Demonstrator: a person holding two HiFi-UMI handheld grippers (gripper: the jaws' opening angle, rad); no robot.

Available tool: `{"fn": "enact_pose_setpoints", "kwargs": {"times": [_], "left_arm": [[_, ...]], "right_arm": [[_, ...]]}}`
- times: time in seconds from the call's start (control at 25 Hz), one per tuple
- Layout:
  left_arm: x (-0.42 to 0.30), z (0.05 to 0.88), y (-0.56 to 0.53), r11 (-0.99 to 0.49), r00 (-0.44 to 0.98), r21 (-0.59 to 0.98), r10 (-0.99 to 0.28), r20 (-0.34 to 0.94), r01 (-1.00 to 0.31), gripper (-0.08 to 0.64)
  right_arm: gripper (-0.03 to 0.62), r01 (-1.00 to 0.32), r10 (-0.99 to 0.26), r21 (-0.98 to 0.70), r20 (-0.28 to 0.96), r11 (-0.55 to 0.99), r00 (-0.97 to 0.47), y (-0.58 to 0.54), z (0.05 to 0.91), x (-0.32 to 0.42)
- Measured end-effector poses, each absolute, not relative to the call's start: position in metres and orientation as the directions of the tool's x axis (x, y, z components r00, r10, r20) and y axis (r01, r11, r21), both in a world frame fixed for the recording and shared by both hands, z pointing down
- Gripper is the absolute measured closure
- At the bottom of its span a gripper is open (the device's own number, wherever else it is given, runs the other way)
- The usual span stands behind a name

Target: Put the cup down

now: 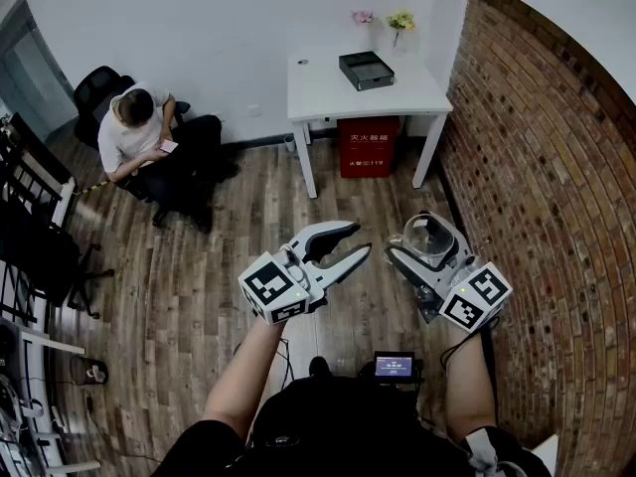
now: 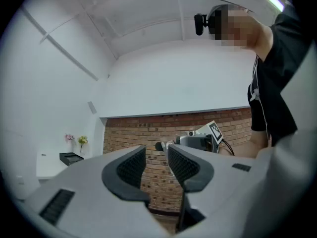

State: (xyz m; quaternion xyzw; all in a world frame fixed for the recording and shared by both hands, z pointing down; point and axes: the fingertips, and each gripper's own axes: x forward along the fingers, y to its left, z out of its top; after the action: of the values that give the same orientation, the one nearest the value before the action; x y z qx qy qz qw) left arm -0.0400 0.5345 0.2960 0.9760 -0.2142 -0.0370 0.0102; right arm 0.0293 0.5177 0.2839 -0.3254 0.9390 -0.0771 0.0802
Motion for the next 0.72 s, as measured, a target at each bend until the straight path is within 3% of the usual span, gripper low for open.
{"fn": "enact_pose_setpoints", "kwargs": {"times": [0.72], "left_arm": [[-0.0344,0.2941,0.5374,-0.912,0.908,0.045,-0.410,-0.082,-0.408,0.425]], "right_arm": [[0.172,-0.603,-0.624,-0.187,-0.089,0.776,-0.776,0.5218,0.2852,0.0327]]}}
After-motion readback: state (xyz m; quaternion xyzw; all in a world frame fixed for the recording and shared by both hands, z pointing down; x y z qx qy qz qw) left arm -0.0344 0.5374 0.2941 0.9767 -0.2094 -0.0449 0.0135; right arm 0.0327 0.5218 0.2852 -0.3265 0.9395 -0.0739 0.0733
